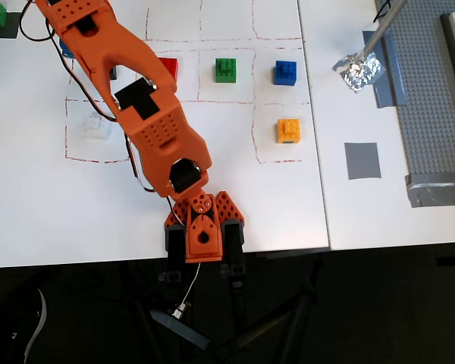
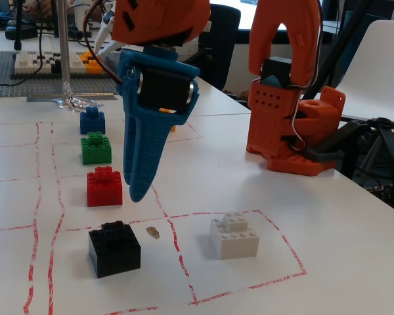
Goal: Grab the block and put it in the grey marker
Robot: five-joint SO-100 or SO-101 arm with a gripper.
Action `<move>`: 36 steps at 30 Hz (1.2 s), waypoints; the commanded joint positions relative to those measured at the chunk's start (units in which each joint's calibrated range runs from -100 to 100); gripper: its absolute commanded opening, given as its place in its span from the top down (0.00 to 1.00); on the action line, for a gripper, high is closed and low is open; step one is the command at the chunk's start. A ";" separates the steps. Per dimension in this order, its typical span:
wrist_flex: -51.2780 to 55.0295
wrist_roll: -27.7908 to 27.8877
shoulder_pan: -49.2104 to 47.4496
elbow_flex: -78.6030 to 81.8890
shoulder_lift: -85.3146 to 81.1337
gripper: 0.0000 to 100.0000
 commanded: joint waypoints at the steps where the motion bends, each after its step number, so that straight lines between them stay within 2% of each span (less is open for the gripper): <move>1: -0.69 1.07 -0.56 -5.35 -2.91 0.77; 11: -5.67 3.13 -0.91 -4.72 0.97 0.71; 36: -14.24 4.64 0.85 0.36 8.20 0.73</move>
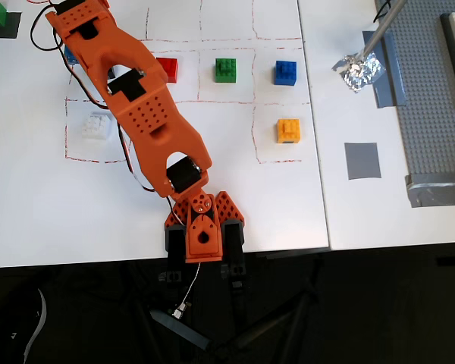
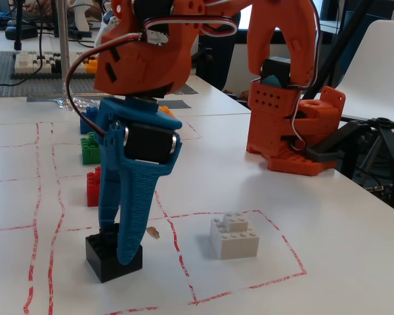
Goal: Grab the block and put it in the grey marker
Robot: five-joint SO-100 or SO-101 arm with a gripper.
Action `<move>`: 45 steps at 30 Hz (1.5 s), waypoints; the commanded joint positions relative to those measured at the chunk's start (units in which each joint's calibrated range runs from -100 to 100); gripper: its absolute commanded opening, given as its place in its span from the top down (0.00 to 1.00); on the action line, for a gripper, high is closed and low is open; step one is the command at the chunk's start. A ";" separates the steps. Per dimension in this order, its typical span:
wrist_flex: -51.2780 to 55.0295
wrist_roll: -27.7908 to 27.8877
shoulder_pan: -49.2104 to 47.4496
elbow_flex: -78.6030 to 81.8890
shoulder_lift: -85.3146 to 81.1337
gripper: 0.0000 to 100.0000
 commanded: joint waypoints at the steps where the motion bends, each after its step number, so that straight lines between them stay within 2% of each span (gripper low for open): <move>1: -1.46 0.73 0.66 -0.54 -1.51 0.73; 13: -1.62 2.78 0.84 -0.09 -3.15 0.75; 17: -1.62 3.08 0.75 0.82 -3.83 0.85; 20: -1.62 3.08 0.75 1.27 -4.09 0.88; 24: -1.62 3.13 0.93 1.45 -4.44 1.00; 34: -0.15 3.27 1.99 0.46 -6.42 1.00; 41: 11.44 -1.07 3.13 -10.60 -6.76 1.00; 45: 17.23 -6.50 4.46 -16.04 -7.54 1.00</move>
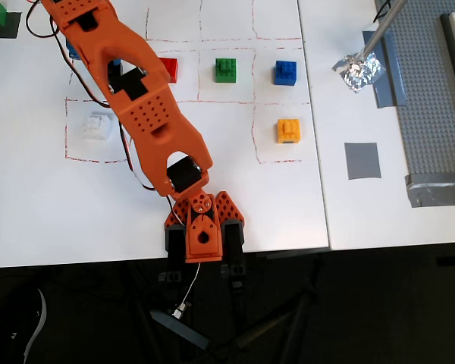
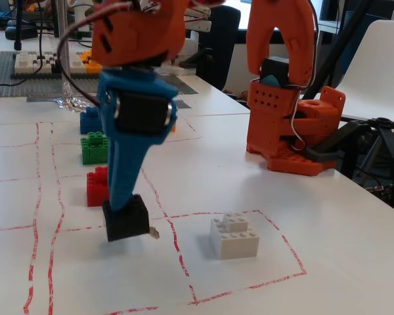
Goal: Grab the block and put it in the grey marker
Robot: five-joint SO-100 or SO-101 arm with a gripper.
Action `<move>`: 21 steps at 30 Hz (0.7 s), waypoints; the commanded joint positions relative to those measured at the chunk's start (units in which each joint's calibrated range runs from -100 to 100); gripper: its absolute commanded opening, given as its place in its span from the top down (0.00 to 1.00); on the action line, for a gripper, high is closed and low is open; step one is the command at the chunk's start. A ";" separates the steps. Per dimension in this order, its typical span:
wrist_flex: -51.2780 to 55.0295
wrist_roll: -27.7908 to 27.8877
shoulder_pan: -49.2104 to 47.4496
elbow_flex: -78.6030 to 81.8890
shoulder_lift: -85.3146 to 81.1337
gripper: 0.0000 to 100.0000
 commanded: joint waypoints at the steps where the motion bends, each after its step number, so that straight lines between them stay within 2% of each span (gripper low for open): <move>1: 4.23 -5.08 2.74 -7.84 -7.54 1.00; 8: 11.99 -19.49 6.44 -9.57 -11.85 1.00; 11: 15.58 -23.83 9.44 -8.84 -14.52 1.00; 16: 20.64 -26.86 16.94 -4.04 -21.85 1.00; 21: 22.19 -26.18 30.09 5.30 -31.93 1.00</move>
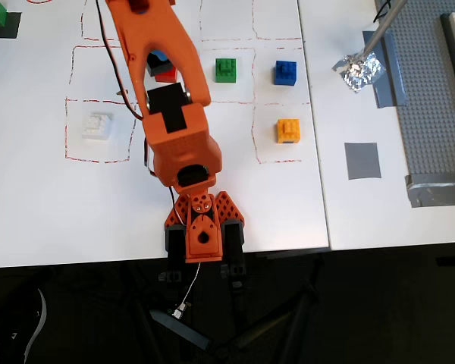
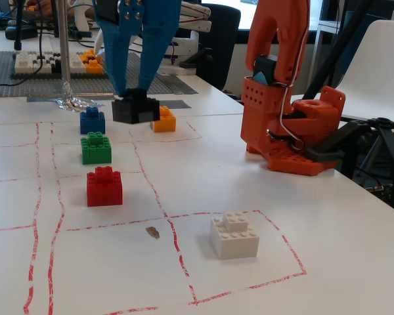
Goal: Grab the block and put it in the grey marker
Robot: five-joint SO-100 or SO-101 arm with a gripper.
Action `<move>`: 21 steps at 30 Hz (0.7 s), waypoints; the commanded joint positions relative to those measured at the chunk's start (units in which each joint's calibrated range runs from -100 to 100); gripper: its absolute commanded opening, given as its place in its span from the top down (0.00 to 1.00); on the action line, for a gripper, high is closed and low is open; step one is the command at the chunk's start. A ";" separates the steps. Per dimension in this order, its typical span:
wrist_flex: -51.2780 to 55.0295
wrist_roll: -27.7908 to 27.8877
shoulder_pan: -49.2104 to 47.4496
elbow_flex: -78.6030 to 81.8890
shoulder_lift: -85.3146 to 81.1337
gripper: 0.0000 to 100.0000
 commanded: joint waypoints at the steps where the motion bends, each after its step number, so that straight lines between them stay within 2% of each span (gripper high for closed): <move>1: 0.33 0.68 10.81 2.43 -12.16 1.00; 6: 1.39 5.23 28.01 9.32 -20.35 1.00; 11: 1.47 12.31 46.27 14.94 -25.52 1.00; 15: -1.55 17.88 60.48 16.21 -24.49 1.00; 21: -8.74 23.15 75.48 13.12 -15.52 1.00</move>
